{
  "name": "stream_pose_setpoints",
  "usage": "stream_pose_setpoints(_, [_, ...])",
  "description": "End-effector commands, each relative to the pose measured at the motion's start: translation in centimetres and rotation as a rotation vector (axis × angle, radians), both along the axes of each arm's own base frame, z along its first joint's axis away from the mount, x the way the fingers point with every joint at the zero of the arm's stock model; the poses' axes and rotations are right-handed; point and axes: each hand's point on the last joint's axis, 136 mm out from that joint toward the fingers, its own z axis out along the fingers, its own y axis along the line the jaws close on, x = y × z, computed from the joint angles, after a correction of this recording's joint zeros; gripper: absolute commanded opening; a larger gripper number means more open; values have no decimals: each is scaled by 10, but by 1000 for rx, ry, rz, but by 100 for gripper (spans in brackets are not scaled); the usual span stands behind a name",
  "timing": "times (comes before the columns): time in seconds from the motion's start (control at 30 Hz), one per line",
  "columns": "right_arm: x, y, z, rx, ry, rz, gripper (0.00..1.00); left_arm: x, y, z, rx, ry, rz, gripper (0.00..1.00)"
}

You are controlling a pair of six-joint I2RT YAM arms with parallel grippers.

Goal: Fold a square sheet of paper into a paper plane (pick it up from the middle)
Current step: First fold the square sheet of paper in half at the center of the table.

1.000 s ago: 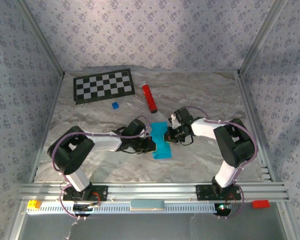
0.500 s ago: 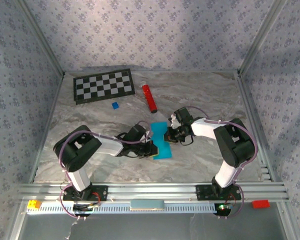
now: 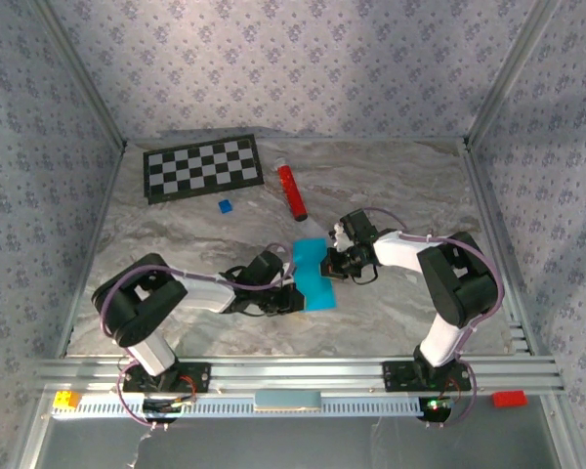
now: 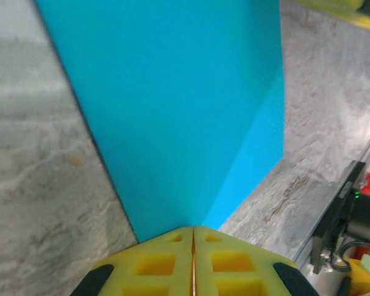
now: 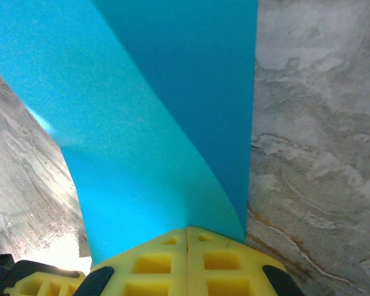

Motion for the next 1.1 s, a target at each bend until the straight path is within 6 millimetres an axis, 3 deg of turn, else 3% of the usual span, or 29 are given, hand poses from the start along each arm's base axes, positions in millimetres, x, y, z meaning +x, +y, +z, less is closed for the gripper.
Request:
stream_pose_setpoints(0.0, [-37, -61, -56, -302, 151, -65, 0, -33, 26, -24, 168, 72, -66, 9])
stream_pose_setpoints(0.13, [-37, -60, -55, -299, 148, -64, 0, -35, 27, -17, 208, 40, -80, 8])
stream_pose_setpoints(0.23, [-36, -58, -54, -288, 142, -56, 0, -26, 23, 1, 191, -7, -69, 8])
stream_pose_setpoints(0.37, [-37, -52, -48, -258, 136, -16, 0, 8, 11, 49, 157, -94, -11, 7])
stream_pose_setpoints(0.47, [-36, -51, -43, -255, 126, 11, 0, 36, 10, 65, 106, -123, 32, 8])
stream_pose_setpoints(0.63, [-35, -51, -42, -254, 125, 24, 0, 85, 6, 70, 4, -110, 99, 9])
stream_pose_setpoints(0.73, [-34, -49, -41, -246, 128, 20, 0, 103, -4, 69, 1, -115, 84, 9])
stream_pose_setpoints(1.07, [-36, -48, -44, -240, 140, 24, 0, 119, -11, 34, 78, -77, 79, 8])
